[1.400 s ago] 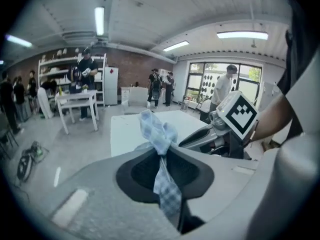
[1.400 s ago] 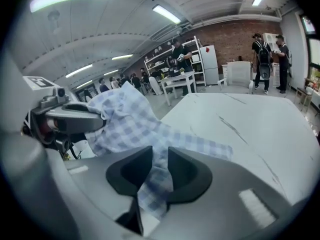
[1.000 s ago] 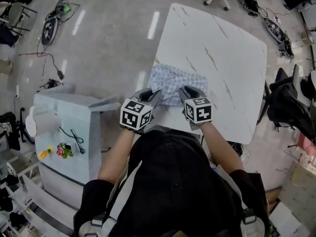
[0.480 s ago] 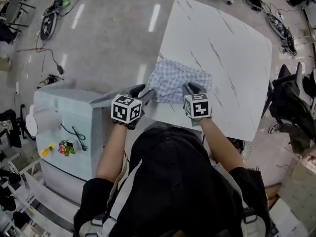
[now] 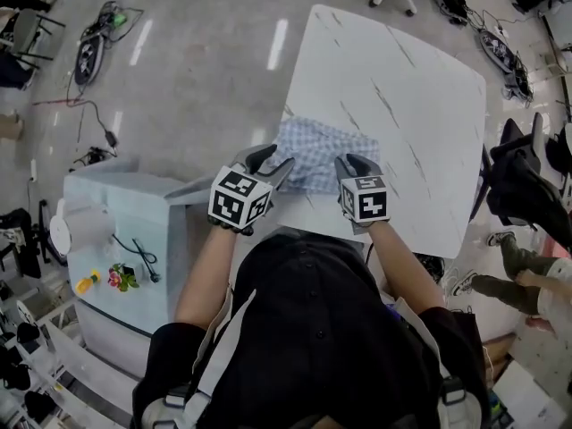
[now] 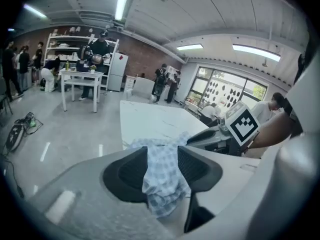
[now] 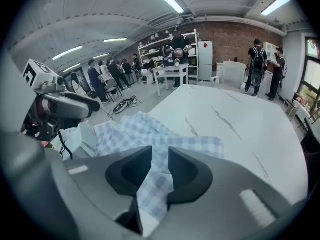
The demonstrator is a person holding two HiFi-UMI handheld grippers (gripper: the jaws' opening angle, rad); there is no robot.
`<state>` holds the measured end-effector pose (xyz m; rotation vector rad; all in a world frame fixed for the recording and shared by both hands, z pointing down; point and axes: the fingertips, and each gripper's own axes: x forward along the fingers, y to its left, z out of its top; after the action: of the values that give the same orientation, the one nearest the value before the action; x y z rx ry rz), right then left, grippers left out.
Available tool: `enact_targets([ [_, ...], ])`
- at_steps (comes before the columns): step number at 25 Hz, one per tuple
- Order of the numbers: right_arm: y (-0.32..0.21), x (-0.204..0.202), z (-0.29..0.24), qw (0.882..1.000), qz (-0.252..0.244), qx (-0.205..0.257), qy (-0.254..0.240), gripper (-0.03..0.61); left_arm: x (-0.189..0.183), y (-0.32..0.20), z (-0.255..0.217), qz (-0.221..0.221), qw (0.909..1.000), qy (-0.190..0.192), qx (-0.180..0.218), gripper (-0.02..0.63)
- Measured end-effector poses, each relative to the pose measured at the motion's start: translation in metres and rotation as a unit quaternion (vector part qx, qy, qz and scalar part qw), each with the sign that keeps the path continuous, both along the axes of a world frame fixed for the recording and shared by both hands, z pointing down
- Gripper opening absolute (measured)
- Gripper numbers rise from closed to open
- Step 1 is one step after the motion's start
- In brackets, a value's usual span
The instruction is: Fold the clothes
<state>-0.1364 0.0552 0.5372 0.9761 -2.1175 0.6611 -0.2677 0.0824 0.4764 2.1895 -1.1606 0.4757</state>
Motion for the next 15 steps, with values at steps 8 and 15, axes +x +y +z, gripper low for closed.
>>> enact_targets([
  [8,-0.014,0.045,0.005,0.999,0.031,0.003,0.013,0.106,0.037,-0.005,0.043,0.084,0.9931,-0.075,-0.032,0.195],
  [15,-0.023,0.059,0.028,0.999,0.029,0.001,0.039,0.071,0.024,-0.008,0.079,0.063,0.9874,-0.123,-0.077,0.154],
])
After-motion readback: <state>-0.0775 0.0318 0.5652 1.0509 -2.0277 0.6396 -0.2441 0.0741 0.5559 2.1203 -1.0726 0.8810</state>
